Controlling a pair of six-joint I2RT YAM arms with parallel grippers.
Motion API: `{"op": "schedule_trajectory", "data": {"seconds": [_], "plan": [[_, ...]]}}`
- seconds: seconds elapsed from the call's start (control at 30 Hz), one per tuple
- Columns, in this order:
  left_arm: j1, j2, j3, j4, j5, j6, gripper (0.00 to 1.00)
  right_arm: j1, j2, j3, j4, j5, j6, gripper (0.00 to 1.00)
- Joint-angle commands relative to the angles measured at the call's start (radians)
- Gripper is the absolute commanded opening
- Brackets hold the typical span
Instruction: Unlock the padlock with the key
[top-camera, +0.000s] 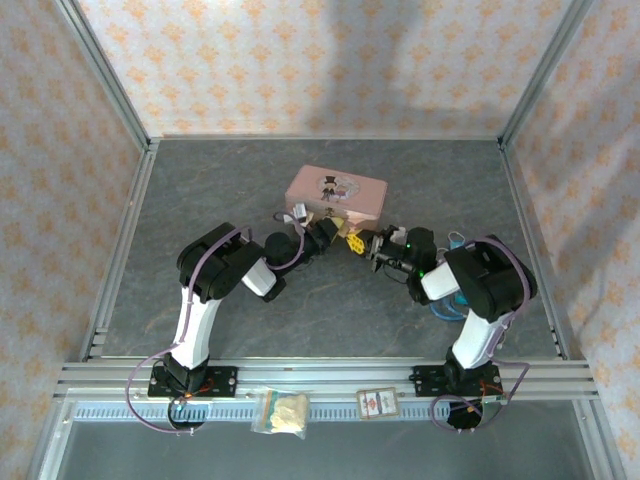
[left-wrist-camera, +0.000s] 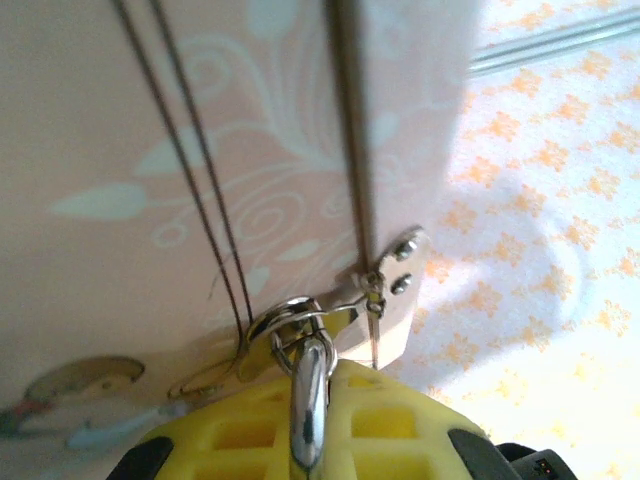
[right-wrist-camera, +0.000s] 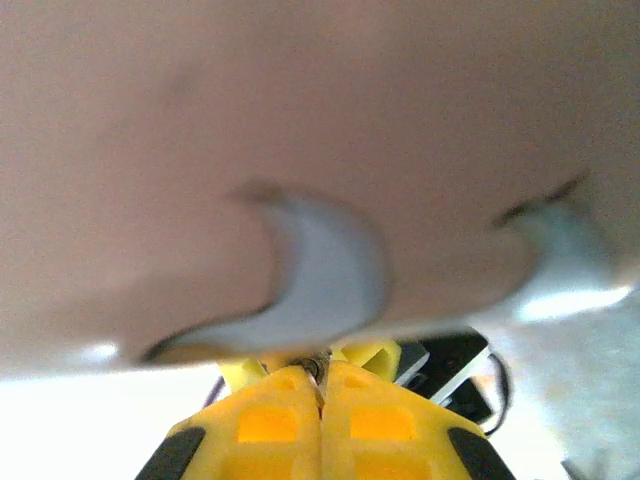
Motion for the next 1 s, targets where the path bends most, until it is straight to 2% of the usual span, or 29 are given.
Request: {"op": "schedule_trajectory", "data": {"seconds": [0.0, 0.2, 0.33, 0.37, 0.47, 0.57, 0.67, 0.97], "plan": [[-0.058, -0.011, 0.023, 0.258, 0.204, 0.139, 0.0, 0.026, 0.01, 0.089, 0.38, 0.027, 0.288, 0.0], [-0.057, -0.003, 0.033, 0.258, 0.213, 0.16, 0.0, 0.045, 0.076, 0.082, 0.509, 0.093, 0.365, 0.0], [-0.056, -0.002, 0.027, 0.258, 0.188, 0.13, 0.0, 0.047, 0.088, 0.08, 0.462, 0.075, 0.281, 0.0], [-0.055, -0.001, 0.025, 0.258, 0.18, 0.112, 0.05, 0.047, 0.089, 0.081, 0.442, 0.071, 0.248, 0.0], [-0.053, -0.006, 0.011, 0.257, 0.148, 0.073, 0.28, 0.047, 0.099, 0.078, 0.427, 0.075, 0.193, 0.0], [-0.053, -0.011, -0.009, 0.257, 0.112, 0.034, 0.41, 0.047, 0.104, 0.071, 0.425, 0.081, 0.122, 0.0], [-0.054, -0.007, -0.013, 0.257, 0.091, -0.003, 0.45, 0.05, 0.098, 0.062, 0.395, 0.086, 0.06, 0.0], [-0.032, -0.003, -0.054, 0.256, -0.025, -0.085, 0.48, 0.053, 0.066, 0.032, 0.276, 0.081, -0.06, 0.0]]}}
